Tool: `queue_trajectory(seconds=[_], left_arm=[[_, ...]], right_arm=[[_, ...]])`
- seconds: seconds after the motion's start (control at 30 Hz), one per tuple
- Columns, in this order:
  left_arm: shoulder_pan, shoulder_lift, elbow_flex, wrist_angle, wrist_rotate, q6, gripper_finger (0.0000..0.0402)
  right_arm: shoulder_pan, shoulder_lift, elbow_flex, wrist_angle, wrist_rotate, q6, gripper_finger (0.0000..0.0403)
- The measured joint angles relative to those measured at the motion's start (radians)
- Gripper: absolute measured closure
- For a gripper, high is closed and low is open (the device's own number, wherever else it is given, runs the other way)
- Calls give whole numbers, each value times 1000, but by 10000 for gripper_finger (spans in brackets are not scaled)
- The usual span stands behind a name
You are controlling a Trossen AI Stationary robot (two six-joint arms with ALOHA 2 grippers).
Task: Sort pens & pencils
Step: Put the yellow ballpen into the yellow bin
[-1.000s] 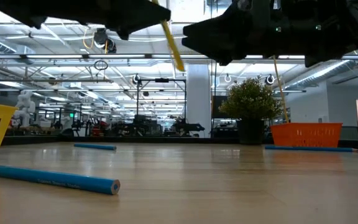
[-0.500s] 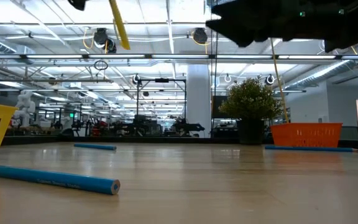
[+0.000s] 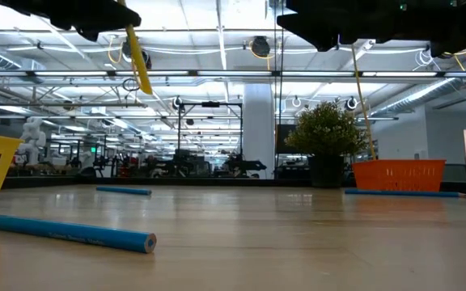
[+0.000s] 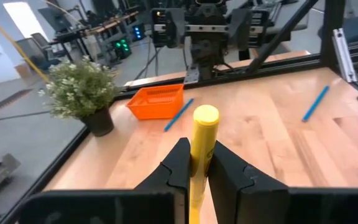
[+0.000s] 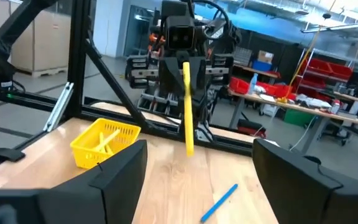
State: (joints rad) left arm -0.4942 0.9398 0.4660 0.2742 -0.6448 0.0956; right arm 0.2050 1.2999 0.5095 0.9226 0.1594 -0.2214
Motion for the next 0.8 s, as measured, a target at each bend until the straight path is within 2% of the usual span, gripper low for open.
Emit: queue_trajectory(seconds=[0.33,0.43,0.5,0.63,0.8], left_arm=[[21,0,0,-16,22,-65,368],[20,11,33,-82,108,-161,368],[5,29,82,-193,151,-207,368],[-57,99,233,-488,160,-313,368],[-153,235,471,-877,299,-573,368]], right_arm=[[0,0,0,-1,0,29,124],[0,0,0,0,0,28,124],[0,0,0,0,0,28,124],[0,0,0,-1,0,27,124],[0,0,0,-4,0,39,124]])
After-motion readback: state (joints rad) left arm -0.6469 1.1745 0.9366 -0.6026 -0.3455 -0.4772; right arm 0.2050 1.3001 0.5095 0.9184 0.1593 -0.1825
